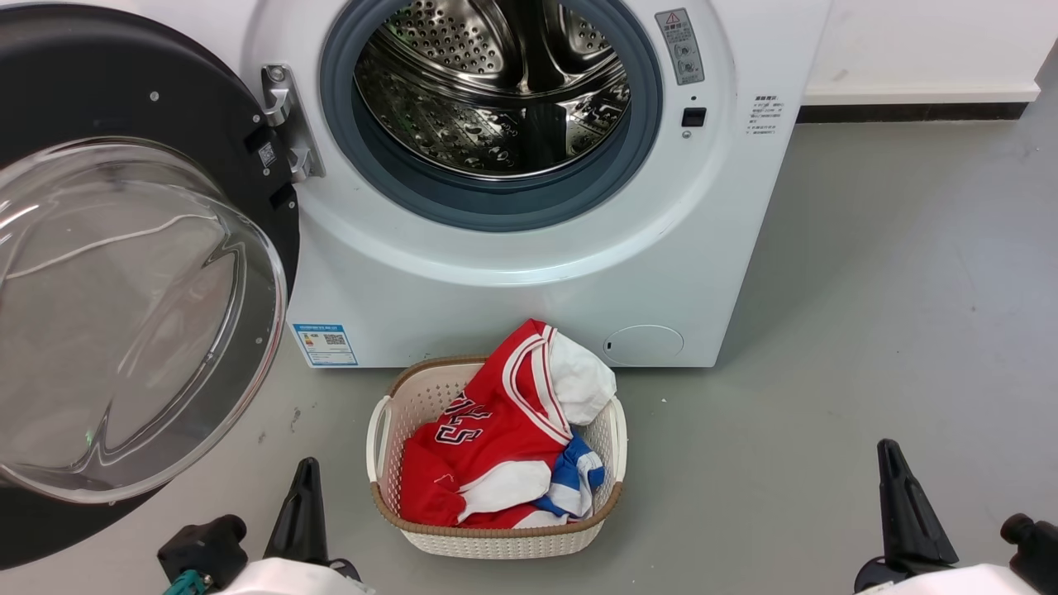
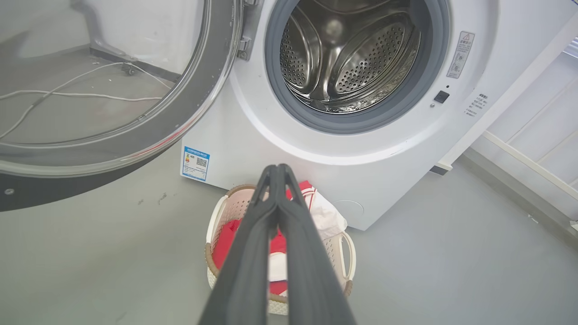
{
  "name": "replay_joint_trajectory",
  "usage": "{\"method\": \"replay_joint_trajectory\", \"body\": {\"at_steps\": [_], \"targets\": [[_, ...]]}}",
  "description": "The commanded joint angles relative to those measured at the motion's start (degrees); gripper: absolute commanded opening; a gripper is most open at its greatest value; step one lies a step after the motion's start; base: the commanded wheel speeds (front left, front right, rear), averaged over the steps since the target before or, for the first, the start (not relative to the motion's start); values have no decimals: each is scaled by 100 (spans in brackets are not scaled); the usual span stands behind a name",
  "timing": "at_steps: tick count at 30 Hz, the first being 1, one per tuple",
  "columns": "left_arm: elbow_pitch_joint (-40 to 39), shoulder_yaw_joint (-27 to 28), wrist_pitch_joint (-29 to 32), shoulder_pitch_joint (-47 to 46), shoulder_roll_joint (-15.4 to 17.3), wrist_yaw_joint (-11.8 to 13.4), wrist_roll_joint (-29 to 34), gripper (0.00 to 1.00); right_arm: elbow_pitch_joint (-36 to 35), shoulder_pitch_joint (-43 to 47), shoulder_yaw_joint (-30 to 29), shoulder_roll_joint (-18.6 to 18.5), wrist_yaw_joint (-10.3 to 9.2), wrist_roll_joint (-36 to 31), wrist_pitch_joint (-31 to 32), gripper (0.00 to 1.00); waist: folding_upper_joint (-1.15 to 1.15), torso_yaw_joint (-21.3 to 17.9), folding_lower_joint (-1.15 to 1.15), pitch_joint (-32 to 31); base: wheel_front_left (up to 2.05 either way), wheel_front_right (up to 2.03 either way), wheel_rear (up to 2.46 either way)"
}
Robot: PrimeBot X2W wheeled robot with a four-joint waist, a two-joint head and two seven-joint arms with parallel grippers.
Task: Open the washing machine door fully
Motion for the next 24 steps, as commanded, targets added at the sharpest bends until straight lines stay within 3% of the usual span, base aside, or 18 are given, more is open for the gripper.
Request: {"method": "replay_joint_trajectory", "body": {"at_steps": [1, 24], "targets": [[-66, 42, 30, -188, 0, -22, -163, 0, -44, -181, -1, -54, 0, 182, 23, 0, 0, 0, 0, 0, 0, 0, 0], [115, 275, 546, -458, -1, -238, -2227, 0, 306, -562, -27, -122, 0, 2215, 459, 0, 0, 10, 0, 1, 0, 0, 0]]}}
